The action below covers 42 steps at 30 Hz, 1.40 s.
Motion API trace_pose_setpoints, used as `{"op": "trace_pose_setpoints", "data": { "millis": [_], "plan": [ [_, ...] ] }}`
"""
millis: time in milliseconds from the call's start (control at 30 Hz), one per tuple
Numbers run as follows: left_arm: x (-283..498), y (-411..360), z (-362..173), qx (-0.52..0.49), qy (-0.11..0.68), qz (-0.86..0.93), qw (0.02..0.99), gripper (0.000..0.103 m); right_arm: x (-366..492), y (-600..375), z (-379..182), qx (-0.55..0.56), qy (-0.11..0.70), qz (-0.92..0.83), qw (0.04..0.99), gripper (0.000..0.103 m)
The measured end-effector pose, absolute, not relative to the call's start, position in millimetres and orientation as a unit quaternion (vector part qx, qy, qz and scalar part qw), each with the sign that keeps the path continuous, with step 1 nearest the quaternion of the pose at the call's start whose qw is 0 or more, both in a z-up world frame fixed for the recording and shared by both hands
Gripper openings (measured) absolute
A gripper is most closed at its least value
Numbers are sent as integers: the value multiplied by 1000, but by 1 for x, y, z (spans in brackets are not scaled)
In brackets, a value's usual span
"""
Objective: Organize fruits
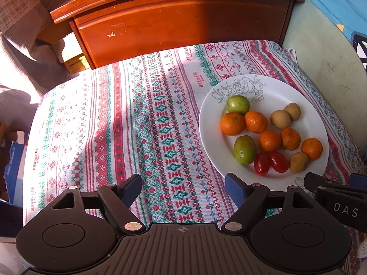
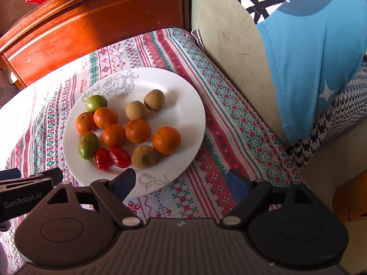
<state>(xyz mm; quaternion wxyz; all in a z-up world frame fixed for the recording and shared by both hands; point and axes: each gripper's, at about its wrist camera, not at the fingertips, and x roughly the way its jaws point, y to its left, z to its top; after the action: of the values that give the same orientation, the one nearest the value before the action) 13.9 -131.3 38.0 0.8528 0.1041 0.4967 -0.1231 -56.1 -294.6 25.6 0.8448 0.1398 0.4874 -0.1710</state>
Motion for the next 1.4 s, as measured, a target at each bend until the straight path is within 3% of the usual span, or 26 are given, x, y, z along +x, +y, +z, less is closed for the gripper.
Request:
{"op": "trace_pose_setpoints", "data": {
  "millis": [900,1400],
  "plan": [
    [8,-119,48,115,478,-122,862,82,-53,-265,28,113,490,-145,852,86],
    [2,-64,67,97,459,-96,878,82,-72,-204,20,90,472,-77,874,86]
  ]
}}
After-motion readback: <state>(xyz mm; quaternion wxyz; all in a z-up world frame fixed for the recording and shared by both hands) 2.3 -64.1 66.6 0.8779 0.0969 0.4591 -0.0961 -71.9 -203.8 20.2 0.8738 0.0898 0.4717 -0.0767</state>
